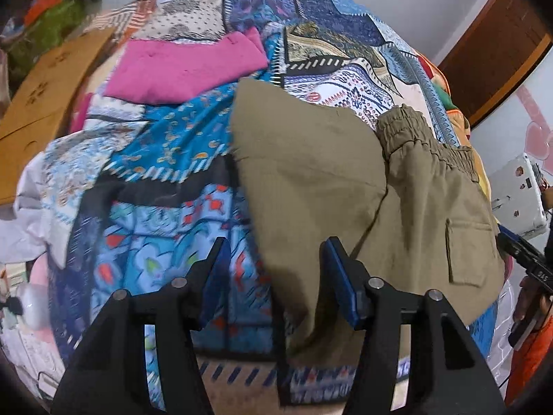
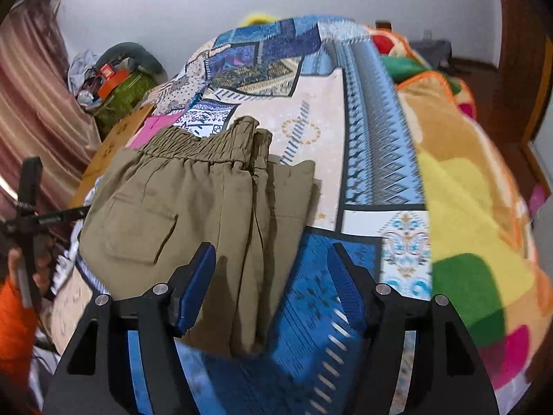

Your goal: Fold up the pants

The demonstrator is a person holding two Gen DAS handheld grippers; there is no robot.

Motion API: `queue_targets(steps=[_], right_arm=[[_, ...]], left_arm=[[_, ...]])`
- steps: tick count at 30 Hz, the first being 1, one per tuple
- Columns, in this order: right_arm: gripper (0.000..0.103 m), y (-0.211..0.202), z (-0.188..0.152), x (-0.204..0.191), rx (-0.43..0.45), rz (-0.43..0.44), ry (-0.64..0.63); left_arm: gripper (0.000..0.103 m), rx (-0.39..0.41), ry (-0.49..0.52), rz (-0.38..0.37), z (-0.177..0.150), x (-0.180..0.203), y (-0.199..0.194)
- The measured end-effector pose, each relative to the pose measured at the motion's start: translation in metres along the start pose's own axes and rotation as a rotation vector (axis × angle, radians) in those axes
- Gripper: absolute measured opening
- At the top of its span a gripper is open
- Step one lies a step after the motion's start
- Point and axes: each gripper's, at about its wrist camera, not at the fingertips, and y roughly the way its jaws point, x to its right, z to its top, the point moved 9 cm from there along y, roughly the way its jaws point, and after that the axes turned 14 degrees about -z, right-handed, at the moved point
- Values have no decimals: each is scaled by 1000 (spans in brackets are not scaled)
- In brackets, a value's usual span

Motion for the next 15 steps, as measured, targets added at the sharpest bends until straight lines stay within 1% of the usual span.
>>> queue_targets(steps=[4,7,10,12,13,14,15], right_arm=[[63,22,-1,-4,-48,23,19],[67,30,-1,-6,-75,75,55],[69,38,0,-6,-101,130,95],[70,40,2,-8,-96,137,96],[68,41,3,-9,-92,139,94],[67,41,4,-9,-90,143,94],[66,43,5,-10,-90,149,95]], left_arm=[[56,-3,6,-42,12,8,9],[56,-3,24,-40,19,10,14],[56,1,15,-50,24,9,18],[52,13,15,-53,28,9,19],[46,20,20,-53,29,10,19],[37,29,29,-49,30,12,19],[32,36,37,-44,31,14,19]])
